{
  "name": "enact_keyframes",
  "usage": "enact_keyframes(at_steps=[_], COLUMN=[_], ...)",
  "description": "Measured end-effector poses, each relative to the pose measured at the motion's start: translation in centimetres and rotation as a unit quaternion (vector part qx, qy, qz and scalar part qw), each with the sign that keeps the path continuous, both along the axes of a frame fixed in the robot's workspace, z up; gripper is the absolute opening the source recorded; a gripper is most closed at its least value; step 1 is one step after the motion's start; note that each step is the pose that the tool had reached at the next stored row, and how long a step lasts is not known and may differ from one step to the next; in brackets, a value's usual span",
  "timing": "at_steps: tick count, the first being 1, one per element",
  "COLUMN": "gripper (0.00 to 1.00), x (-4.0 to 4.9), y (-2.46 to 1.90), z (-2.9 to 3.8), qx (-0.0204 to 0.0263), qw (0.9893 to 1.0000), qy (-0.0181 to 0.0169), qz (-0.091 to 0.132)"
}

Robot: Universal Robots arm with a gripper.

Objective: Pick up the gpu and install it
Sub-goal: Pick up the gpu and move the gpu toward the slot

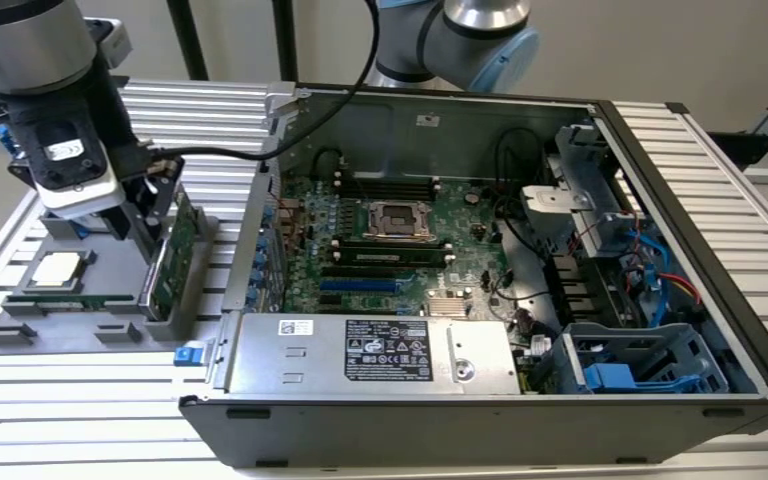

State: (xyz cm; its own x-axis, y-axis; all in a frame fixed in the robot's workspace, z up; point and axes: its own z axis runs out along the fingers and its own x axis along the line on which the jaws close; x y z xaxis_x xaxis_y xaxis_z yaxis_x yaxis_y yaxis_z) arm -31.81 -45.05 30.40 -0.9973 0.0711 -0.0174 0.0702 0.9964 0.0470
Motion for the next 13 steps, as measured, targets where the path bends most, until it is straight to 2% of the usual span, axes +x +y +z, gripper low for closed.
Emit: enact_keyframes(at_steps=[13], gripper=[1.00], x=[-0.01], y=[0.02], z=[-0.48], qx=[0.0000], qw=[1.0000], qy=[0.0000], qz=[0.000])
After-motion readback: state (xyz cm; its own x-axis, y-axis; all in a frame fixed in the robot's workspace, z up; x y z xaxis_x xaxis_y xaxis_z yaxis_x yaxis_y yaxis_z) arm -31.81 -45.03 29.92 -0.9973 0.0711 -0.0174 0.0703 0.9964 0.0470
